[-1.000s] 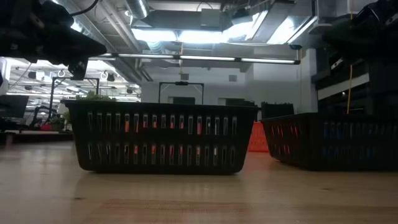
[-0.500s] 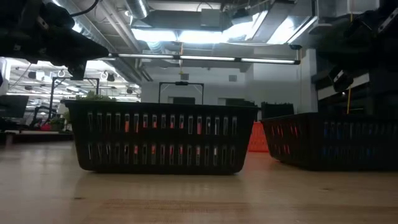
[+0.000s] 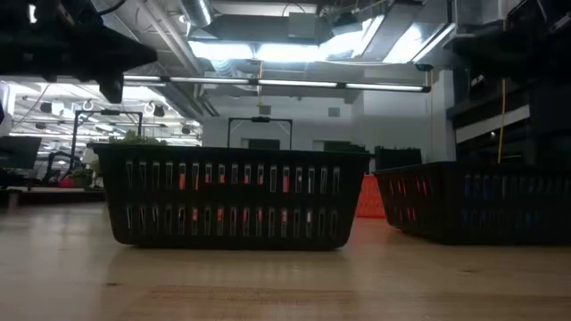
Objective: Stack baskets by color
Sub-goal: Stack the middle blue bin on the top blue bin
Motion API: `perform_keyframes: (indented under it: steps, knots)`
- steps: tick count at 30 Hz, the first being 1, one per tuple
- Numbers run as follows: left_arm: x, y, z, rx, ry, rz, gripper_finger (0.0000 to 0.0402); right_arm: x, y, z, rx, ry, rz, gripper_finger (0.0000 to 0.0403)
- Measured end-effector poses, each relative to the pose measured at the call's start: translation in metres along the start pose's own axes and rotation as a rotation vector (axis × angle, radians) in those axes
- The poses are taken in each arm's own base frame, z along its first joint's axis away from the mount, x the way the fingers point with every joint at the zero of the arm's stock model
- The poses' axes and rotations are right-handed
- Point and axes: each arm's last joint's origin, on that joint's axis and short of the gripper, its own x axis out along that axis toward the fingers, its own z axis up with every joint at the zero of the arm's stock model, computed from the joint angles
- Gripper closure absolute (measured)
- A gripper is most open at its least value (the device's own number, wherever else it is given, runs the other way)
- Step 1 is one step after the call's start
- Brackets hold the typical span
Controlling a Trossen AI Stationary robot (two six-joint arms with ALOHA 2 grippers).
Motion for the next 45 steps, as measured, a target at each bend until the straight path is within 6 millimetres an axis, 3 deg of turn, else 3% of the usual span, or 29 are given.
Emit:
perform_keyframes:
  steps: [3, 9, 17, 22, 28, 31, 39, 45]
  knots:
    - [0.0, 0.0, 0.001, 0.027, -0.013, 0.016, 0.0388, 0.0, 0.001, 0.009, -0.046, -0.089, 0.003, 0.039]
    - [0.0, 0.001, 0.001, 0.1, -0.01, 0.03, 0.0388, -0.004, 0.001, 0.03, -0.312, -0.298, -0.033, 0.039]
    - [0.0, 0.001, 0.001, 0.13, -0.01, 0.049, 0.0388, 0.0, 0.007, 0.07, -0.403, -0.248, 0.023, 0.0361]
    - [0.0, 0.002, 0.0, 0.132, -0.004, 0.053, 0.0388, 0.004, 0.006, 0.092, -0.392, -0.085, -0.057, 0.0287]
    - [0.0, 0.002, 0.0, 0.133, 0.0, 0.053, 0.0388, 0.006, -0.003, 0.105, -0.237, 0.124, -0.4, 0.0226]
    - [0.0, 0.002, 0.0, 0.134, -0.001, 0.053, 0.0388, 0.008, -0.005, 0.106, -0.171, 0.237, -0.497, 0.0222]
    - [0.0, 0.002, 0.0, 0.094, -0.007, 0.052, 0.0388, 0.02, 0.001, 0.118, 0.082, 0.639, -0.502, 0.0241]
    - [0.0, 0.002, 0.0, 0.079, -0.007, 0.052, 0.0388, 0.033, -0.003, 0.127, 0.09, 0.935, -0.631, 0.0251]
